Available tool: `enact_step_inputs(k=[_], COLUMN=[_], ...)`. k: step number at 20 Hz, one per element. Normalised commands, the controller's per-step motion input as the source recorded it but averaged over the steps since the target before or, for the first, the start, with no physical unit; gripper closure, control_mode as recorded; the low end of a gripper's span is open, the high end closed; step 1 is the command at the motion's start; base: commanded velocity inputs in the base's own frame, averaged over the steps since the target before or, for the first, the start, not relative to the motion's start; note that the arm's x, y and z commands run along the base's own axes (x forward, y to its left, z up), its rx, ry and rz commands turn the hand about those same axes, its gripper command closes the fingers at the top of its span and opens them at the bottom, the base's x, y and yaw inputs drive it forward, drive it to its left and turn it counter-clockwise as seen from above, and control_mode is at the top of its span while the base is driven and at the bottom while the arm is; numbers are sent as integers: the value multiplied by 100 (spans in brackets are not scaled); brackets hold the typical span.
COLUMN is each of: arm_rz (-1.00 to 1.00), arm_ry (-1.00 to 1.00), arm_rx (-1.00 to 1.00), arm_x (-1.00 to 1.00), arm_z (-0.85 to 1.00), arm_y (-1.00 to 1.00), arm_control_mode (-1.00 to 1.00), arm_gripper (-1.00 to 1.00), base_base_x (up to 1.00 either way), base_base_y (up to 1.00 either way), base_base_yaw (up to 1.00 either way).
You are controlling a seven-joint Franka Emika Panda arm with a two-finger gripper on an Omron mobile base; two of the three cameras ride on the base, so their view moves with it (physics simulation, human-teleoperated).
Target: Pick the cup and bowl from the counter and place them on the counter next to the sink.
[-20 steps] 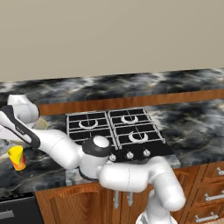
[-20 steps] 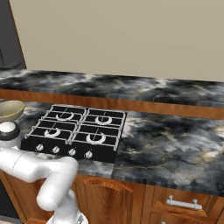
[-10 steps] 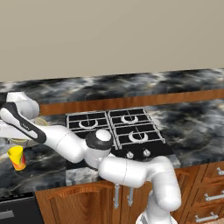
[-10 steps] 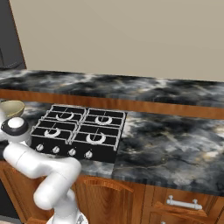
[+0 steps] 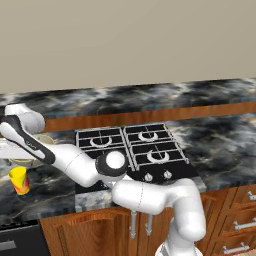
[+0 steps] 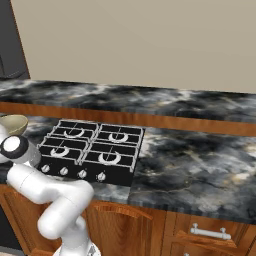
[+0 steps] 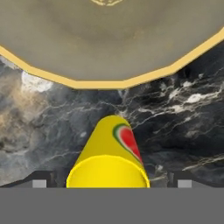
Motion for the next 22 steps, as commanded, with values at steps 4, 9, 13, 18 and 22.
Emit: enact_step_inputs(k=[4, 9, 13, 18, 22], arm_rz=[0, 0, 0, 0, 0], arm_ry=[-3, -5, -11, -11, -3], arm_rx=[0, 0, 0, 0, 0], arm_x=[-40, -21, -17, -1, 0], arm_z=[0, -17, -4, 0, -15], arm_y=[0, -15, -28, -35, -15], arm_control_mode=[-100, -100, -100, -100, -100], arm_gripper=[-100, -100, -100, -100, -100], base_base_x=[0, 0, 0, 0, 0], base_base_y=[0, 0, 0, 0, 0], base_base_yaw=[0, 0, 0, 0, 0])
